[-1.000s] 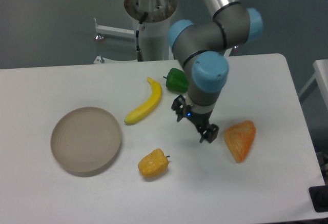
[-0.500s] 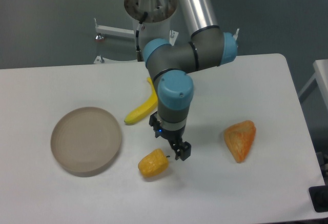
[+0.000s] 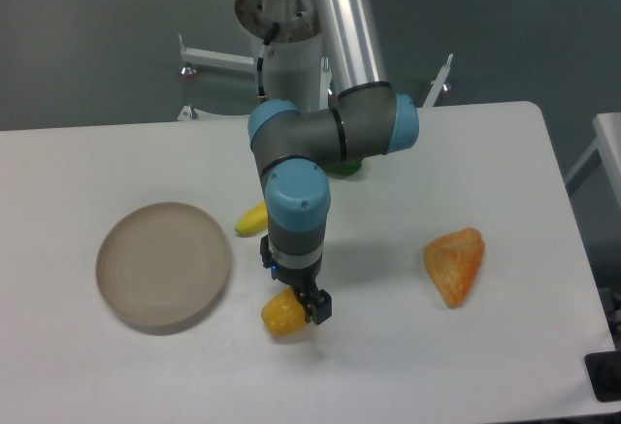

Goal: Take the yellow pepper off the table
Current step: 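Lower the gripper around the yellow bell pepper and close it, then lift the grasped yellow pepper up off the table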

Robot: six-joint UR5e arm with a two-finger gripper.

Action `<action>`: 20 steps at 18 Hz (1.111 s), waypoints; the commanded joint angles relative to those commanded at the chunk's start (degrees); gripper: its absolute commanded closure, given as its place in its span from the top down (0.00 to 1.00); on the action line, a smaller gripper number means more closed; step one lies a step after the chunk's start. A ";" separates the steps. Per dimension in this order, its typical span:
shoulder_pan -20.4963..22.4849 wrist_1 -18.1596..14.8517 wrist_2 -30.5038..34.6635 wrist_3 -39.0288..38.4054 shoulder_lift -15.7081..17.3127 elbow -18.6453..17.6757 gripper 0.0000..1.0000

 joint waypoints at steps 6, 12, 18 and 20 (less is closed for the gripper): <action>0.00 0.10 0.26 0.79 -1.32 0.09 0.44; 3.50 -6.82 0.79 -0.97 3.32 0.17 0.22; 11.59 -20.37 0.88 0.00 10.89 0.96 0.21; 13.88 -20.82 0.88 0.78 11.86 1.05 0.22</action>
